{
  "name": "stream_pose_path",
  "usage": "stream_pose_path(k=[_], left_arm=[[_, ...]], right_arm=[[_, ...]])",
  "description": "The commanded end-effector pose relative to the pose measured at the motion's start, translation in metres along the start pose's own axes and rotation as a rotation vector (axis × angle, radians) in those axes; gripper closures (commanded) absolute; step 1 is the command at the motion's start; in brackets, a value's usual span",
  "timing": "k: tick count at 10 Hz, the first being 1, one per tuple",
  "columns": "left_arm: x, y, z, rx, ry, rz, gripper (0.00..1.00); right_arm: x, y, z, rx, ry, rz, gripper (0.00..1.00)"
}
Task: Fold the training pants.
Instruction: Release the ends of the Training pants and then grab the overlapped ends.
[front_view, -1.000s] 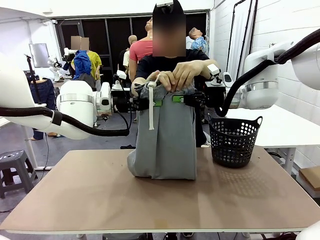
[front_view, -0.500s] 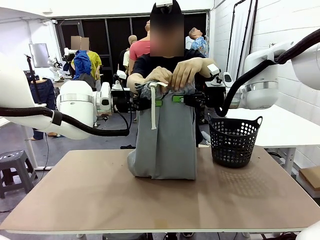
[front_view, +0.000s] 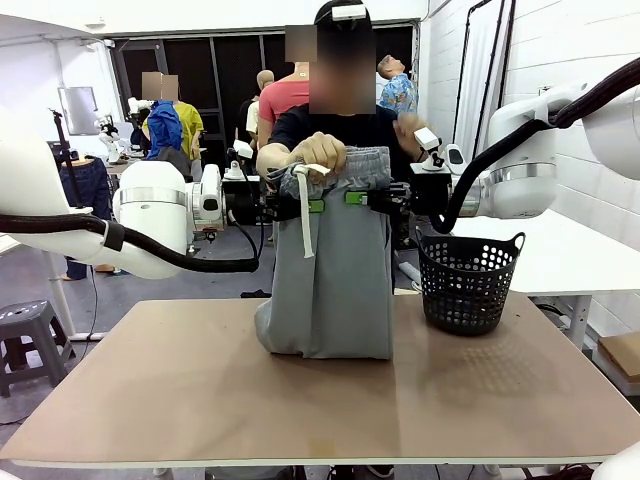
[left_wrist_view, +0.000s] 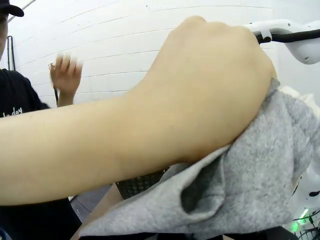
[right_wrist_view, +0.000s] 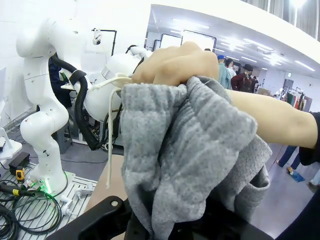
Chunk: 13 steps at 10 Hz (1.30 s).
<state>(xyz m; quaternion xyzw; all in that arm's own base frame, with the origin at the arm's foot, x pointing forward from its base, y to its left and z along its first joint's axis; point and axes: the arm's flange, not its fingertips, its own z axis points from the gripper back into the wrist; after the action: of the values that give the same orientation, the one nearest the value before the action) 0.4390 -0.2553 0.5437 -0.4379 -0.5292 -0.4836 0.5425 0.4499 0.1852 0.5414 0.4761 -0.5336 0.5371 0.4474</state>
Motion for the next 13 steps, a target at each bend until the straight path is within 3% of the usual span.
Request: stream_pose_path(k=[1, 13], left_arm=[[0.0029, 0.0008, 0.0011, -0.004, -0.01, 0.0, 1.0], [0.0029, 0.0008, 0.0011, -0.004, -0.01, 0.0, 1.0]], right_arm=[[0.0005, 0.004, 0.0, 0.0, -0.014, 0.006, 1.0], [0.0005, 0.004, 0.0, 0.0, -0.014, 0.006, 1.0]])
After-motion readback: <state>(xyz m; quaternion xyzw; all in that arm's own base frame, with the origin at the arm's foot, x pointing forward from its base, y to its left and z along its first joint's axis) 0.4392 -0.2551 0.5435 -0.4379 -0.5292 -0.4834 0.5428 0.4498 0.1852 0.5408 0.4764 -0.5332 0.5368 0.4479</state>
